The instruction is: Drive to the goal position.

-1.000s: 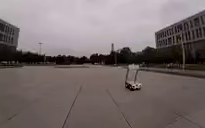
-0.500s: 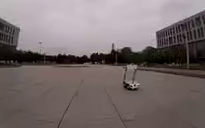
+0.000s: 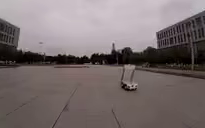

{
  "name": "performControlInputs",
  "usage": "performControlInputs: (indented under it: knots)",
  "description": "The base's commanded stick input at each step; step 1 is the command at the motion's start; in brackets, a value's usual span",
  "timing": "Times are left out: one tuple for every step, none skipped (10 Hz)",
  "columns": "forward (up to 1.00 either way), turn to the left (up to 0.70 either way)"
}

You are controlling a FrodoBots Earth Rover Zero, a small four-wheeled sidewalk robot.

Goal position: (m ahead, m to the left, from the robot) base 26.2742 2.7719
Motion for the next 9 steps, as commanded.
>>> performControlInputs:
  knots:
    - [1.0,0.0]
    - [1.0,0.0]
    - [1.0,0.0]
    - [1.0,0.0]
    - [1.0,0.0]
    - [1.0,0.0]
    - [1.0,0.0]
    - [1.0,0.0]
    - [1.0,0.0]
